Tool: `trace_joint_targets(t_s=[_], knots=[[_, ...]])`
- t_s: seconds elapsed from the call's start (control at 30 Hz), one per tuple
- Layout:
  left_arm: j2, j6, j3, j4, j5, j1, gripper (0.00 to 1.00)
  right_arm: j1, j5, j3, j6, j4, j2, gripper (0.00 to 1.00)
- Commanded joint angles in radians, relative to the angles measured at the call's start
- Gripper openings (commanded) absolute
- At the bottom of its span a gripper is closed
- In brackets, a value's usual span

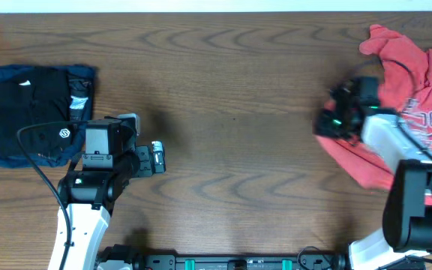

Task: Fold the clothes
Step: 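Drag the red t-shirt with the right gripper to table center, then grasp the shirt's left sleeve edge with the left gripper and spread it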

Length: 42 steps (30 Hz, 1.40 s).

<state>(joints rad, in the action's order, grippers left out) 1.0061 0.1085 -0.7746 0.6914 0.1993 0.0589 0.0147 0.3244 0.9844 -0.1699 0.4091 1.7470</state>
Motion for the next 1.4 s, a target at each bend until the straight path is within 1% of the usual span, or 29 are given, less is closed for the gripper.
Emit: trace_joint_targets(t_s=[0.0,0.1,0.13,0.2,0.27,0.3,0.33,0.37,0.4,0.5,0.57,0.63,0.7,0.77,0.83,0.9,0.97,1.07,1.2,1.27,1.37], knots=[[-0.002,0.009,-0.017,-0.006,0.002,-0.001,0.98,-0.147,0.226,0.010,-0.117,-0.179,0.005,0.01],[-0.002,0.010,-0.017,-0.016,0.002,-0.001,0.98,-0.274,0.180,0.011,-0.203,-0.520,0.005,0.01],[-0.002,0.009,-0.017,-0.020,0.002,-0.001,0.98,-0.317,0.137,0.011,-0.204,-0.637,0.005,0.01],[-0.002,0.009,-0.017,-0.029,0.002,-0.001,0.98,-0.390,0.021,0.019,-0.204,-0.801,0.005,0.03],[-0.002,0.009,-0.017,-0.040,0.002,-0.001,0.98,-0.444,-0.082,0.043,-0.203,-0.858,0.005,0.06],[-0.002,0.009,-0.017,-0.044,0.002,-0.001,0.98,-0.460,-0.108,0.059,-0.202,-0.850,0.005,0.12],[-0.002,0.009,-0.017,-0.047,0.002,-0.001,0.98,-0.470,-0.124,0.077,-0.195,-0.826,0.005,0.31],[-0.002,0.010,-0.017,-0.050,0.002,-0.001,0.98,-0.472,-0.129,0.090,-0.190,-0.798,0.005,0.72],[-0.002,0.009,-0.017,-0.050,0.002,-0.001,0.98,-0.468,-0.130,0.103,-0.184,-0.762,0.005,0.99],[-0.002,0.010,-0.017,-0.049,0.002,-0.001,0.98,-0.433,-0.130,0.115,-0.153,-0.652,-0.007,0.99],[-0.001,0.010,-0.017,-0.046,0.002,-0.001,0.98,-0.389,-0.130,0.115,-0.150,-0.549,-0.032,0.99],[-0.001,0.010,-0.017,-0.046,0.003,-0.001,0.98,-0.333,-0.130,0.115,-0.137,-0.416,-0.070,0.99],[-0.001,0.038,-0.017,-0.045,0.016,-0.001,0.98,-0.264,-0.134,0.115,-0.104,-0.275,-0.116,0.99],[0.001,0.047,-0.016,-0.060,0.069,-0.001,0.98,-0.182,-0.149,0.115,-0.054,-0.142,-0.167,0.99],[0.011,0.055,-0.015,-0.096,0.171,0.000,0.99,-0.090,-0.203,0.115,-0.042,-0.014,-0.220,0.99],[0.033,0.089,-0.015,-0.123,0.254,0.017,0.94,0.004,-0.259,0.115,-0.043,0.089,-0.271,0.99],[0.065,0.133,-0.015,-0.142,0.264,0.059,0.92,0.096,-0.268,0.115,-0.042,0.152,-0.316,0.99],[0.142,0.189,-0.015,-0.200,0.264,0.170,0.91,0.218,-0.268,0.115,-0.041,0.212,-0.364,0.99],[0.264,0.297,-0.015,-0.317,0.262,0.331,0.91,0.326,-0.264,0.115,-0.034,0.266,-0.391,0.99],[0.337,0.398,-0.015,-0.390,0.261,0.404,0.91,0.348,-0.261,0.115,-0.034,0.282,-0.393,0.99],[0.446,0.587,-0.015,-0.486,0.261,0.493,0.90,0.353,-0.260,0.115,-0.034,0.290,-0.393,0.99]])
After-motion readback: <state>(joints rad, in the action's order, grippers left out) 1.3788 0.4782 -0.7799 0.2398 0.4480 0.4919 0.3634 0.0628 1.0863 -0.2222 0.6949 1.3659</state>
